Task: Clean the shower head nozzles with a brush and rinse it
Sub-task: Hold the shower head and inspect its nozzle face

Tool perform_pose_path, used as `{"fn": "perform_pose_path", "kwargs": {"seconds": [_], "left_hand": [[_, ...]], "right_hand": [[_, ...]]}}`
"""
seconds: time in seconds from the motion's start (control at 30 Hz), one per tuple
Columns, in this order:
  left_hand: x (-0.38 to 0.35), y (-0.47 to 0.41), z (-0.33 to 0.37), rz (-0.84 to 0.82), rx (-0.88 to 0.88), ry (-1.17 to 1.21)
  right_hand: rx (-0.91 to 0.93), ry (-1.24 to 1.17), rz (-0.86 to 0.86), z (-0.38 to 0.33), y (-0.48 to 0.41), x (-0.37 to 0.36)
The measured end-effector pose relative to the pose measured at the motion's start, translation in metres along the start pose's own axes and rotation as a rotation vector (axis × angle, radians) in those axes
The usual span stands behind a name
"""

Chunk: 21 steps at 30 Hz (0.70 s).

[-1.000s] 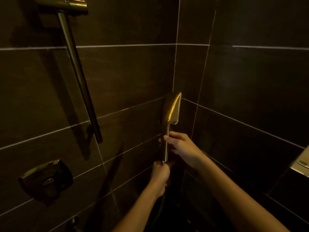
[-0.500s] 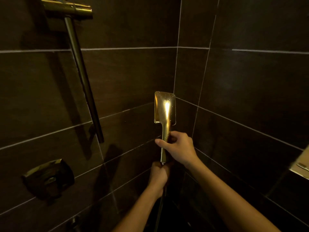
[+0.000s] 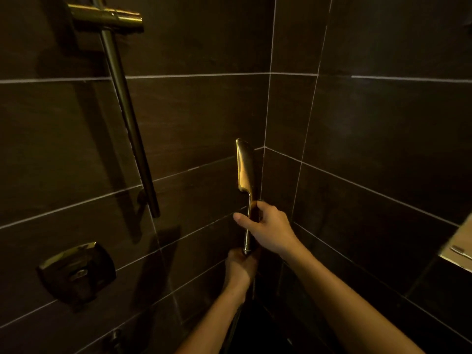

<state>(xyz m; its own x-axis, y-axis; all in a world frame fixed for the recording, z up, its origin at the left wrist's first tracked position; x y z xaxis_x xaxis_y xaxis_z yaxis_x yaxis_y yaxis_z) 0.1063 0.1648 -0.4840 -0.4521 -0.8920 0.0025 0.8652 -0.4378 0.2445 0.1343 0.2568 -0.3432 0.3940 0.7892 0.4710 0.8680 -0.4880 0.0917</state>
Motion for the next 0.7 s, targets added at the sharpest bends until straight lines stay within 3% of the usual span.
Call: {"fn": "perform_pose_path", "kwargs": {"seconds": [0.13, 0.3, 0.5, 0.7], "left_hand": [[-0.004, 0.005, -0.001, -0.071, 0.067, 0.040], [-0.002, 0.006, -0.007, -0.078, 0.112, 0.056], [0.002, 0.007, -0.002, -0.041, 0.094, 0.049], [0.000, 0.010, -0.001, -0.058, 0.082, 0.074]], "right_hand": [[-0.039, -0.018, -0.041, 0.001, -0.001, 0.001], [-0.076, -0.417, -0.320, 0.004, 0.007, -0.017], [0.015, -0.424, -0.132, 0.002, 0.005, 0.000], [-0.069, -0.531, -0.255, 0.005, 0.009, -0.011]]}}
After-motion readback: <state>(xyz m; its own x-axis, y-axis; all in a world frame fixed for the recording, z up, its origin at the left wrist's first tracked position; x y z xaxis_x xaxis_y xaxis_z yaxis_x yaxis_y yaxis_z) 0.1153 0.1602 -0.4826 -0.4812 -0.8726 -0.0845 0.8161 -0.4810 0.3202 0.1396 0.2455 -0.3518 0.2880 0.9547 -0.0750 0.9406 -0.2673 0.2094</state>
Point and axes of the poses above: each hand's wrist, its own y-axis away from the middle knuckle, its own x-axis out of the back of the hand, z = x × y, the point moved 9 cm from there along -y, towards the middle knuckle, and after that the axes turned 11 degrees about -x, right-handed, at the moved point
